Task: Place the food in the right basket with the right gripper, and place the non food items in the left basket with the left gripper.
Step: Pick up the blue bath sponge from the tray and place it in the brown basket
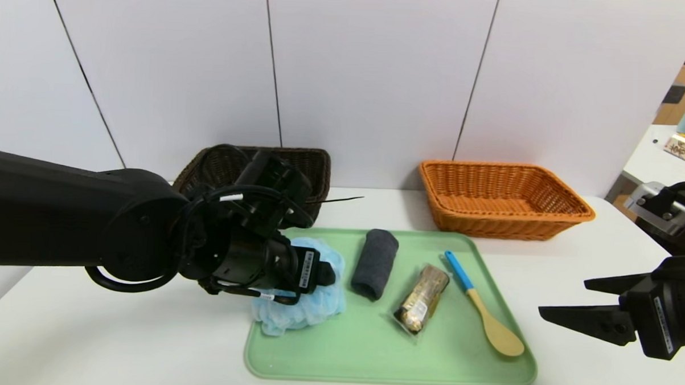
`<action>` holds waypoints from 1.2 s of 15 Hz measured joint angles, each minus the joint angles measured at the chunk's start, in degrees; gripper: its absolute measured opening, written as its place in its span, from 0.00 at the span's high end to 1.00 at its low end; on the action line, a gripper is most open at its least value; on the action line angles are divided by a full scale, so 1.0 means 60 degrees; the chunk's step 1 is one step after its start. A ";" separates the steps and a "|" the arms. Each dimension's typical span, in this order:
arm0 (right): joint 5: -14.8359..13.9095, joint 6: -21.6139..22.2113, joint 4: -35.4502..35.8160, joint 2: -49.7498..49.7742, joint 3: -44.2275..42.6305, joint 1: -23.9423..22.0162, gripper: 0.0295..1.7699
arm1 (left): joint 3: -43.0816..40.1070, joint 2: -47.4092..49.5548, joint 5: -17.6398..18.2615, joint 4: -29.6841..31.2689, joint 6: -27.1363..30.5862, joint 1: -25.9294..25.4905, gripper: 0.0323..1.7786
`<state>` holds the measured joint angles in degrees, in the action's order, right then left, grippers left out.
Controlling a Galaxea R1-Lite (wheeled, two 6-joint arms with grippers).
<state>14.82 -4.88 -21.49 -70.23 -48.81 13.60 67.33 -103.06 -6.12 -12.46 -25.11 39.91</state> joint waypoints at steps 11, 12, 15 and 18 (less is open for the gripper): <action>-0.0004 0.0004 0.0012 0.0014 0.0061 0.0000 0.03 | 0.0018 -0.0059 -0.0063 0.0002 0.0033 0.0000 0.63; -0.0010 0.0004 0.0012 0.0010 0.0065 -0.0004 0.03 | 0.0024 0.0014 -0.0073 0.0000 0.0061 0.0000 0.74; 0.0004 0.0004 0.0014 -0.0004 0.0120 0.0000 0.03 | 0.0075 0.0266 -0.0085 -0.0012 0.0126 -0.0014 0.79; 0.0018 -0.0014 0.0018 -0.0022 0.0134 0.0000 0.03 | 0.0134 0.0677 -0.0069 -0.0012 0.0175 -0.0006 0.81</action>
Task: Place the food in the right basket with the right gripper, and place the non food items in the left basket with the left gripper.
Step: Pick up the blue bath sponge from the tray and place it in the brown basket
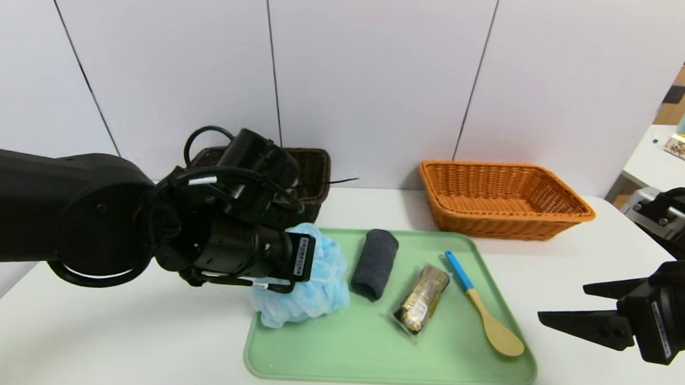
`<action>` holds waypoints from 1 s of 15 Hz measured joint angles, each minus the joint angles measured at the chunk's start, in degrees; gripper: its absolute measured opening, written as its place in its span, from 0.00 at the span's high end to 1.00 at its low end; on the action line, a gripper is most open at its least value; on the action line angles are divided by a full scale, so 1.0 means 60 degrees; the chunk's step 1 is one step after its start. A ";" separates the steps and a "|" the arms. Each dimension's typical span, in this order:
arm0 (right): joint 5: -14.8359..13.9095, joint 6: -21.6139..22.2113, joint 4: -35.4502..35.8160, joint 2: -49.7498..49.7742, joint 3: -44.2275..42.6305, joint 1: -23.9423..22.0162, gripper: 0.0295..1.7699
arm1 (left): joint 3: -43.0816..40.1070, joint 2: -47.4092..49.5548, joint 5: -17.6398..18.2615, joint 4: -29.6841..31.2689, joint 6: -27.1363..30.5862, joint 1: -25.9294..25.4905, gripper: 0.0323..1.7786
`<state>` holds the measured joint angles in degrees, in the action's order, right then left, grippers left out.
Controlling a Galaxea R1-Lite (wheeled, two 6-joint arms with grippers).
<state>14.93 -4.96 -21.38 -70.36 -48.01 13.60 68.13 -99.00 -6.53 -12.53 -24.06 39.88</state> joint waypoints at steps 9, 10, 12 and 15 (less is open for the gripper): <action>0.0014 -0.0016 0.0983 0.0000 0.0067 0.0087 0.03 | 0.1453 0.1272 0.0010 0.0012 0.1388 -0.0347 0.85; 0.0014 -0.0012 0.0987 0.0000 0.0100 0.0087 0.03 | 0.1788 0.1272 0.0010 0.0012 0.1715 -0.0605 0.85; 0.0010 -0.0016 0.0987 -0.0018 0.0132 0.0087 0.03 | 0.2452 0.1075 0.0014 0.0014 0.2239 -0.1250 0.85; 0.0022 -0.0018 0.0998 -0.0037 0.0175 0.0087 0.03 | 0.3570 0.0376 0.0043 0.0018 0.2716 -0.2452 0.86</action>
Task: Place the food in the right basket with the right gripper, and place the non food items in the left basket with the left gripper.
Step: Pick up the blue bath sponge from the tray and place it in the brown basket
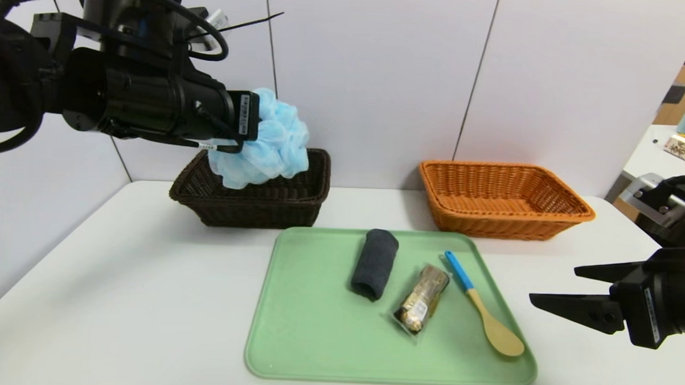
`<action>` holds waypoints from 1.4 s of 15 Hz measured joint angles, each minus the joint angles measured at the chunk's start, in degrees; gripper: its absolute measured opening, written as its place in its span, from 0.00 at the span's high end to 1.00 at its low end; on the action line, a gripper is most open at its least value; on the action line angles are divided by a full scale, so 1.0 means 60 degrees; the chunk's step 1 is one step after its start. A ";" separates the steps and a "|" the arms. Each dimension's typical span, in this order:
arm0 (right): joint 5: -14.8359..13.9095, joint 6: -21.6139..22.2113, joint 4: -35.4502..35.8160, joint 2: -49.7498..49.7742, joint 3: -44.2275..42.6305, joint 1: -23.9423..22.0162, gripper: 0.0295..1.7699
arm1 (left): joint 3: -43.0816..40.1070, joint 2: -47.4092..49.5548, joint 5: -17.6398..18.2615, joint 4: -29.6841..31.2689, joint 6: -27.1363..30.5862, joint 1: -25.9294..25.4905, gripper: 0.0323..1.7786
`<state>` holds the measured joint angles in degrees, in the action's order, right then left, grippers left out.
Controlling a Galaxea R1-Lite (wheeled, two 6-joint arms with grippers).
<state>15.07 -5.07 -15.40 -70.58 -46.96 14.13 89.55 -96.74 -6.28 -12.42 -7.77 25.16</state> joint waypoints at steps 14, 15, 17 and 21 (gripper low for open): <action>-0.0008 0.0010 0.0041 -0.0116 0.0583 -0.0100 0.03 | 0.0878 -0.2714 0.0116 0.0998 0.0433 -0.2747 0.87; -0.0012 0.0014 0.0041 -0.0116 0.0583 -0.0100 0.03 | 0.0874 -0.2739 0.0134 0.0998 0.0431 -0.2757 0.87; -0.0008 0.0014 0.0049 -0.0106 0.0583 -0.0104 0.03 | 0.0874 -0.2779 0.0419 0.1002 0.0417 -0.2757 0.69; -0.0012 0.0018 0.0041 -0.0091 0.0583 -0.0110 0.03 | 0.0900 -0.2725 0.0484 0.1032 0.0419 -0.2761 0.43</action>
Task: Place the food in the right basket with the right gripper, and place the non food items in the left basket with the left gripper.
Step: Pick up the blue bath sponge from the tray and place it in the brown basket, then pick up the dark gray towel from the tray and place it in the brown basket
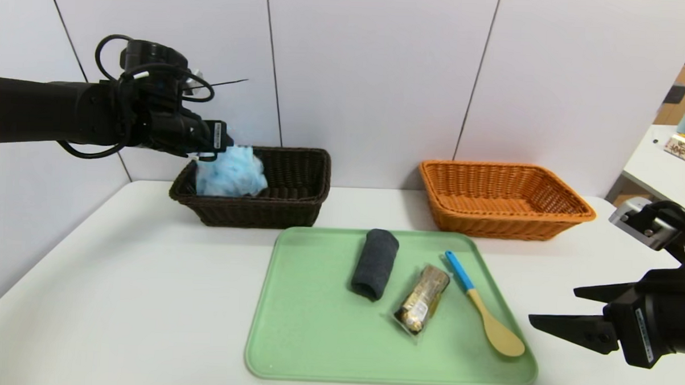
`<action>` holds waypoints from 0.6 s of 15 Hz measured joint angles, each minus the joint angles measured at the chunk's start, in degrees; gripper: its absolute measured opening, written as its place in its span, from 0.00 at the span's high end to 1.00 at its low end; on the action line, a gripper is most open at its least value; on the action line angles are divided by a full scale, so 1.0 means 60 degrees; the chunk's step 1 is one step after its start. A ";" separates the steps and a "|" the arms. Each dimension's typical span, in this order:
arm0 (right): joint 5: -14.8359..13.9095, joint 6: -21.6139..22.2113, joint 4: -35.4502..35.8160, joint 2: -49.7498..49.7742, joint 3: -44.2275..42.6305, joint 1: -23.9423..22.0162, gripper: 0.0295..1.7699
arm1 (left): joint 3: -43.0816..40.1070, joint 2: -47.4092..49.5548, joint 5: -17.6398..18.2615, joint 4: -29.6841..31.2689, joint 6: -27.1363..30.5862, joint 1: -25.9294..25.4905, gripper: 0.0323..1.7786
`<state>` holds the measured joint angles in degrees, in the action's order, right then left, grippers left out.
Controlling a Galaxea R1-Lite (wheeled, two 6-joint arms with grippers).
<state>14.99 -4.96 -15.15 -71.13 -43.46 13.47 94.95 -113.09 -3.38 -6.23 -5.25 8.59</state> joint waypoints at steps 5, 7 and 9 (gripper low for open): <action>0.0004 0.0010 0.0004 0.0004 -0.0004 0.0006 0.03 | 0.0203 0.0161 -0.0006 -0.0069 0.0033 -0.0018 0.24; -0.0002 0.0028 -0.0004 0.0022 0.0000 -0.0004 0.03 | 0.0221 0.0349 -0.0002 -0.0077 0.0045 -0.0014 0.20; -0.0010 0.0024 0.0000 0.0051 0.0037 -0.0018 0.03 | 0.0289 0.0666 0.0004 -0.0104 0.0045 0.0120 0.16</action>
<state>14.93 -4.82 -15.15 -70.83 -43.24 13.36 96.68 -109.09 -3.35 -6.85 -4.99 9.31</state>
